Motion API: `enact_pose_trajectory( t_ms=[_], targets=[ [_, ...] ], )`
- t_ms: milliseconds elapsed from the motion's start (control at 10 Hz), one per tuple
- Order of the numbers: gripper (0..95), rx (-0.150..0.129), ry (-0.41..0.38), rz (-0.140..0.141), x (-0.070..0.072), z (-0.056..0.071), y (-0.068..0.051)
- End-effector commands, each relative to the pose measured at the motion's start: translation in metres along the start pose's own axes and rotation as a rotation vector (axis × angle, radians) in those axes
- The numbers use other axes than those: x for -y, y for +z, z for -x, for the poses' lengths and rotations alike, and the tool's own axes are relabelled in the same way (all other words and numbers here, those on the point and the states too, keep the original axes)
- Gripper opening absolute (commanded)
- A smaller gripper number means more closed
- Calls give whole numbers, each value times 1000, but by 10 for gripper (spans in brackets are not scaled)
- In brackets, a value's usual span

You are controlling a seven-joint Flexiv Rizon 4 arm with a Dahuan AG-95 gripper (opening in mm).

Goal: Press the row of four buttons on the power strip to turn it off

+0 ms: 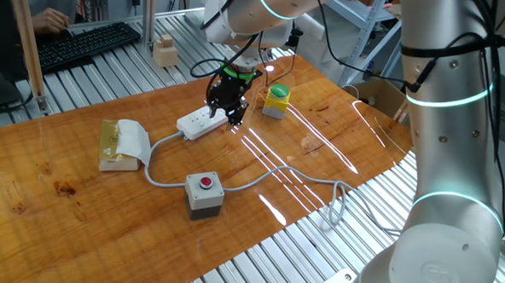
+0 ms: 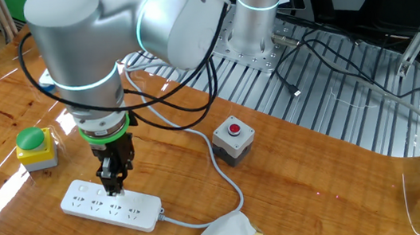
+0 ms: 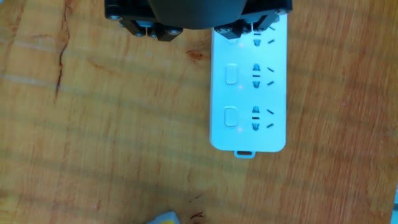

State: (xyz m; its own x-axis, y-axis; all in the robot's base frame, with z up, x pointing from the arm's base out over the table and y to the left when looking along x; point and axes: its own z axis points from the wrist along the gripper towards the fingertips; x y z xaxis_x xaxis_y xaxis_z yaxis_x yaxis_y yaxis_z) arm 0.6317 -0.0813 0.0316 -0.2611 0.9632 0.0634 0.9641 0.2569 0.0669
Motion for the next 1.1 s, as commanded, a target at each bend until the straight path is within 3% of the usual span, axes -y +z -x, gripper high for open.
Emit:
enact_pose_trajectory(
  t_ms=[100, 900, 1100],
  targets=[
    [570, 2, 5, 3, 0, 0, 0],
    [570, -10, 14, 18, 0, 0, 12],
    [570, -9, 20, 6, 0, 0, 9]
  ],
)
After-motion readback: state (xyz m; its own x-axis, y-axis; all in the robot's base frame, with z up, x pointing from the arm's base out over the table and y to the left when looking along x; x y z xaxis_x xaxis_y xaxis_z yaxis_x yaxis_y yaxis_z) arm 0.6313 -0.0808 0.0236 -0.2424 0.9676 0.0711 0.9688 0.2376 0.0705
